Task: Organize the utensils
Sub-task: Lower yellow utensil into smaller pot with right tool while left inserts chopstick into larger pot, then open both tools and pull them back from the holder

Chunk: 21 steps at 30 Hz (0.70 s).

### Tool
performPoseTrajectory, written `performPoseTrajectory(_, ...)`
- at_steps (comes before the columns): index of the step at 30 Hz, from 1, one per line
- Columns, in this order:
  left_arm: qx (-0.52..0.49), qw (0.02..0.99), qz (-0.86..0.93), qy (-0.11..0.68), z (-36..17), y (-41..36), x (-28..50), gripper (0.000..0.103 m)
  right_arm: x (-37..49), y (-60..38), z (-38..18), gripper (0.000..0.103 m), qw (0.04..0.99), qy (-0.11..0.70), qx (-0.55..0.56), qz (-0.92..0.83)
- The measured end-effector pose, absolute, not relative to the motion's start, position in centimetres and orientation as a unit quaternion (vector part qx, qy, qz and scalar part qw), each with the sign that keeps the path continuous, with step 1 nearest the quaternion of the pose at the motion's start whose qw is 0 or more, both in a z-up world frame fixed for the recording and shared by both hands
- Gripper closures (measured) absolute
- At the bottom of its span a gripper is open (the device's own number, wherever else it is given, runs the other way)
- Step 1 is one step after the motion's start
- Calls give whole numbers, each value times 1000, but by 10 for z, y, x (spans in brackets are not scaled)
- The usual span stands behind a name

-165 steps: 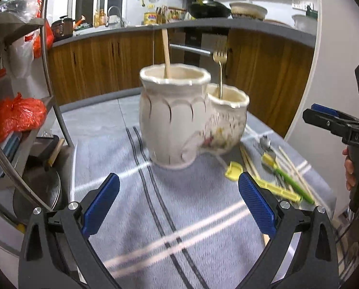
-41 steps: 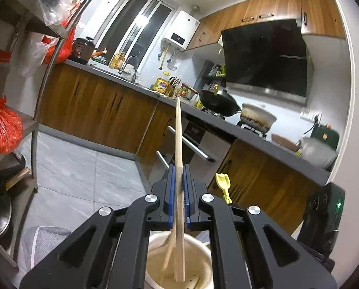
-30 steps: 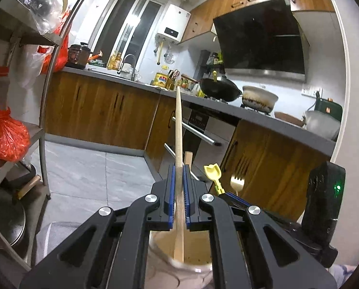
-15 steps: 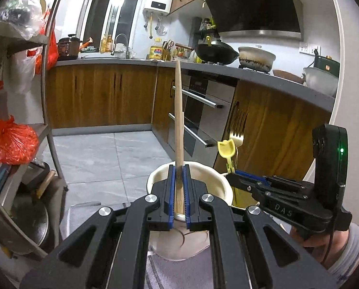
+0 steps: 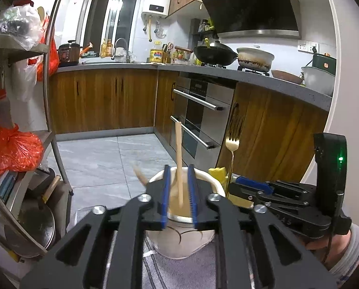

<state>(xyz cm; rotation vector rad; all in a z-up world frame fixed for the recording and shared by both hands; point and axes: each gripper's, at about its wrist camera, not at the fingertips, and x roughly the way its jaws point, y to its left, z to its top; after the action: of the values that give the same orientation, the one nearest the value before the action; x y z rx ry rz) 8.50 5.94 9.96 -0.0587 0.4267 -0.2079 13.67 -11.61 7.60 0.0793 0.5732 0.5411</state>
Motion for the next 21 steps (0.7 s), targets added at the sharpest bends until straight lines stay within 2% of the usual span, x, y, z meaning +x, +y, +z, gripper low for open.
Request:
performPoseTrajectory(4, -19, 975, -96, 197, 107, 61, 74, 73, 123, -129, 86, 62, 930, 255, 48, 260)
performPoseTrajectory(6, -16, 977, -95, 192, 109, 61, 69, 61, 113, -136, 92, 45, 935, 244, 47, 253)
performPoseTrajectory(10, -7, 980, -87, 178, 116, 61, 58, 48, 100, -149, 100, 28, 939, 229, 47, 253)
performPoseTrajectory(12, -6, 981, -86, 174, 118, 62, 53, 36, 93, -155, 103, 16, 941, 223, 49, 251)
performPoseTrajectory(14, -5, 982, -85, 171, 121, 62, 50, 26, 88, -162, 105, 9, 943, 219, 51, 247)
performPoseTrajectory(17, -2, 983, -82, 164, 123, 63, 42, 8, 79, -170, 109, 5, 949, 209, 47, 232)
performPoseTrajectory(21, 0, 984, -79, 162, 123, 62, 33, 6, 70, -182, 109, 5, 957, 208, 36, 202)
